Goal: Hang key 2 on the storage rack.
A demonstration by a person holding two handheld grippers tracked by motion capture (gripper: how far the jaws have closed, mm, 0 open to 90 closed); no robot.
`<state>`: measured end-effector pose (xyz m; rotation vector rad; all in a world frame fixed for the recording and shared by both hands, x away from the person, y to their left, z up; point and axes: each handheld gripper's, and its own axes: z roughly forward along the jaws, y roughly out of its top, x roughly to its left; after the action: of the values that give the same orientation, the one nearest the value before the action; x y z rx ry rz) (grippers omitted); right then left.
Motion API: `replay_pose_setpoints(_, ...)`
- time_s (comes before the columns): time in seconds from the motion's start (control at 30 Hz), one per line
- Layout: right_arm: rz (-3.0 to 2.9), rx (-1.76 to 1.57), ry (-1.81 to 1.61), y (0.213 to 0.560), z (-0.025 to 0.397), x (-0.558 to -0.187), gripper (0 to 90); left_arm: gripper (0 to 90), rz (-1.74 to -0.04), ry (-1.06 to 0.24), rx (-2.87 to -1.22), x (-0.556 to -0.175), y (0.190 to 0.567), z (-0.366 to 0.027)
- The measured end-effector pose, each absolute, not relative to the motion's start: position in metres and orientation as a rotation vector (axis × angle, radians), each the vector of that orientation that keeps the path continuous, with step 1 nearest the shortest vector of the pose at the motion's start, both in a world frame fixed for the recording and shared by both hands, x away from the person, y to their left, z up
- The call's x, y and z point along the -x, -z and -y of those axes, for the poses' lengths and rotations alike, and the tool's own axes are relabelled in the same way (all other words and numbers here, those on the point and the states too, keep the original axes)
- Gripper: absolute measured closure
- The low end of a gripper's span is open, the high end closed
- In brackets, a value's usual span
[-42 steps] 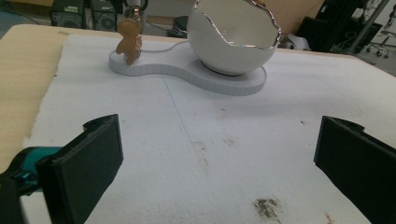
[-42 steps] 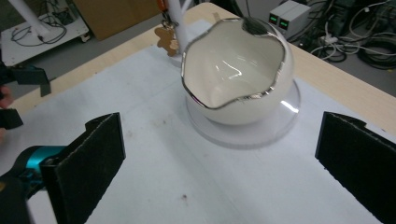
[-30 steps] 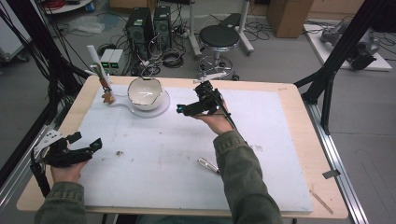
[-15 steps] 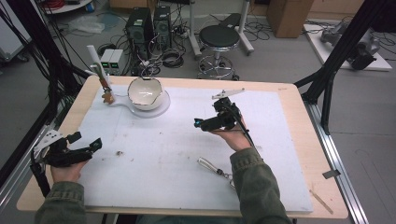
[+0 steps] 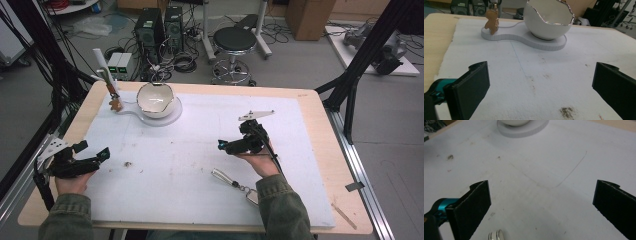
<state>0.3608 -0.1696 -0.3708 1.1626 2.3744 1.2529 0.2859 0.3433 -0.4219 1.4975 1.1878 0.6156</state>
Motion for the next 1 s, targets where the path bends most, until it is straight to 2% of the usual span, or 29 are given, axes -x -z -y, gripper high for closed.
replay_pose_setpoints(0.33, -2.432, -1.193, -1.204, 0.395, 0.177, -0.344, 0.5, 1.7, -1.187, -0.616, -1.499, -0.286, 0.422, -0.343)
replay_pose_setpoints(1.0, -2.524, -1.169, -1.070, 0.423, 0.175, -0.316, 0.5, 1.7, -1.184, -0.610, -1.495, -0.287, 0.422, -0.343)
